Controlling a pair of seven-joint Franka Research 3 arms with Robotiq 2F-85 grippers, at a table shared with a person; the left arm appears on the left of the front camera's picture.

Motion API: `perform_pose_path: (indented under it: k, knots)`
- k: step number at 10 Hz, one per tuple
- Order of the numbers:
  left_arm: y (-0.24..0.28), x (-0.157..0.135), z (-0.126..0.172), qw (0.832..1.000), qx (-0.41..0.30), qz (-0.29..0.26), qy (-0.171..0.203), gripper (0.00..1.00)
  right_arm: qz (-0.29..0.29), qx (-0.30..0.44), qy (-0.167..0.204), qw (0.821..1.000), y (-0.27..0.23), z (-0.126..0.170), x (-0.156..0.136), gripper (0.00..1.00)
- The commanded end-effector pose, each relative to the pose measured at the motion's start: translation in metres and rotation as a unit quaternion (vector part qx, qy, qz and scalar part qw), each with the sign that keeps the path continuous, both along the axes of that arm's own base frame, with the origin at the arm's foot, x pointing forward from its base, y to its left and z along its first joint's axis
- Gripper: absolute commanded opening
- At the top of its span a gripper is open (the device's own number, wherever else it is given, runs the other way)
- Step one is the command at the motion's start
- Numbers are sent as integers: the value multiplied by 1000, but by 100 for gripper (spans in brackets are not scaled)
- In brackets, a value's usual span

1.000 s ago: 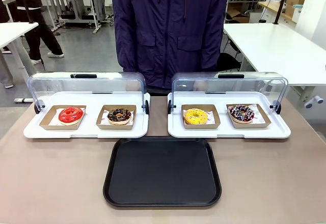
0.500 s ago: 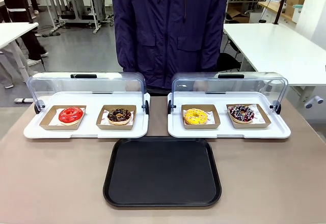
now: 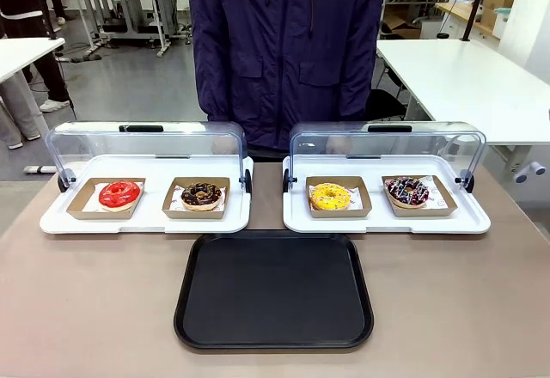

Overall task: Move the fourth donut from the left to the tray.
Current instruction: Pick up the Paper togo box containing the Donut indicated by the person and place it on the Handle tray.

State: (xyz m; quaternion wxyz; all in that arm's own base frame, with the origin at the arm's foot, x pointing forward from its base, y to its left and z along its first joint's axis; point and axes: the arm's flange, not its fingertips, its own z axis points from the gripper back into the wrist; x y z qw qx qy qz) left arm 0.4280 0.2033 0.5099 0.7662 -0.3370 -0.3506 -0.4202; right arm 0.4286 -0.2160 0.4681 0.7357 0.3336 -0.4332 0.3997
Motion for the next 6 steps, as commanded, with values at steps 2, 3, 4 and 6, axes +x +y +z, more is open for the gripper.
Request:
perform_pose_path:
  k: [2,3,4,6]
  knots:
    - [-1,-4,1,1000,-3,-1,-6,100,3,3,-5,1000,1,1,0,100]
    - [-1,-4,1,1000,-3,-1,-6,100,3,3,-5,1000,1,1,0,100]
    - [-1,-4,1,1000,-3,-1,-6,100,3,3,-5,1000,1,1,0,100]
    - [-1,-4,1,1000,-3,-1,-6,100,3,3,-5,1000,1,1,0,100]
